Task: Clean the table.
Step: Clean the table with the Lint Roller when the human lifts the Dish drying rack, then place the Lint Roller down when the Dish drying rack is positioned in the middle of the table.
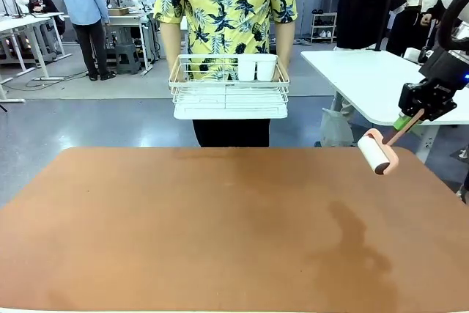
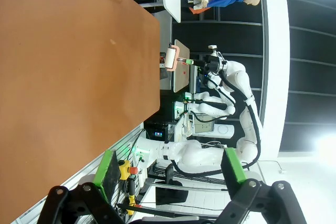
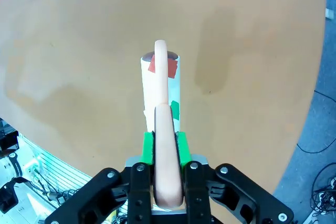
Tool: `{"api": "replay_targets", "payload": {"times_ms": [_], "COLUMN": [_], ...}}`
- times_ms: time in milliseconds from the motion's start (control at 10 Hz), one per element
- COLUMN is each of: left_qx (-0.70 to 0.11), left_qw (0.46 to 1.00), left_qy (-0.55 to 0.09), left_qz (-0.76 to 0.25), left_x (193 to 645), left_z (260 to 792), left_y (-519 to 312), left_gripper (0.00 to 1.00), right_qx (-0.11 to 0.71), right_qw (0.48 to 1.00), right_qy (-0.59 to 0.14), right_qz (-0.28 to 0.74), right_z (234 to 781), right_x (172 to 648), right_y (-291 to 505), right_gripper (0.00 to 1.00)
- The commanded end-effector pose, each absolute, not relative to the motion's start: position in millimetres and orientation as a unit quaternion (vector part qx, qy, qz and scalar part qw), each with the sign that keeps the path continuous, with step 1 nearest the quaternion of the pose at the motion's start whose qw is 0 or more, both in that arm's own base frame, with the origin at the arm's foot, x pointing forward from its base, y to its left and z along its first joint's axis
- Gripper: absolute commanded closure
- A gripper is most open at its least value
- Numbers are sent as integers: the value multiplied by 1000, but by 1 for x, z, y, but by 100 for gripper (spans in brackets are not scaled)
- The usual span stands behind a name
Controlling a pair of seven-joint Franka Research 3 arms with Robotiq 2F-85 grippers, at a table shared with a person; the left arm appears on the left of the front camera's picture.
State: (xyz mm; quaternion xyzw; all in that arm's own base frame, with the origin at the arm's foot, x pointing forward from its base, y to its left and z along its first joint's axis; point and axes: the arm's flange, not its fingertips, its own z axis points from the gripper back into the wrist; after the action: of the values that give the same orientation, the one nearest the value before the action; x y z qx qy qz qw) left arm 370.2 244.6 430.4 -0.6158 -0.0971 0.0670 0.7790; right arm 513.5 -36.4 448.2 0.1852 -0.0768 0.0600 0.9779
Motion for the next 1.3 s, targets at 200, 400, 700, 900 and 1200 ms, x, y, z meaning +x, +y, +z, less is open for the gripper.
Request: {"api": "replay_targets", "payload": {"times_ms": [200,400,700,900,1200], "left_qx": [-618,-618,-618,-618,-618], "left_qw": [777,777,777,777,777], "left_qy": [-99,-99,-99,-99,-99], "left_qz": [66,66,66,66,66], "left_x": [366,366,366,366,366], "left_z": [430,430,430,430,430], "left_y": [245,245,245,245,245], "left_gripper": [0,0,0,0,0], "right_qx": [193,193,193,193,193], "right_qw": [975,975,975,975,975], "right_qy": [-86,-86,-86,-86,-86], "right_qz": [62,62,62,62,62], "right_z": [450,450,450,450,450], "right_x": [516,516,516,516,516], "right_y": [-35,-35,-35,-35,-35], "right_gripper": [79,79,79,79,79]}}
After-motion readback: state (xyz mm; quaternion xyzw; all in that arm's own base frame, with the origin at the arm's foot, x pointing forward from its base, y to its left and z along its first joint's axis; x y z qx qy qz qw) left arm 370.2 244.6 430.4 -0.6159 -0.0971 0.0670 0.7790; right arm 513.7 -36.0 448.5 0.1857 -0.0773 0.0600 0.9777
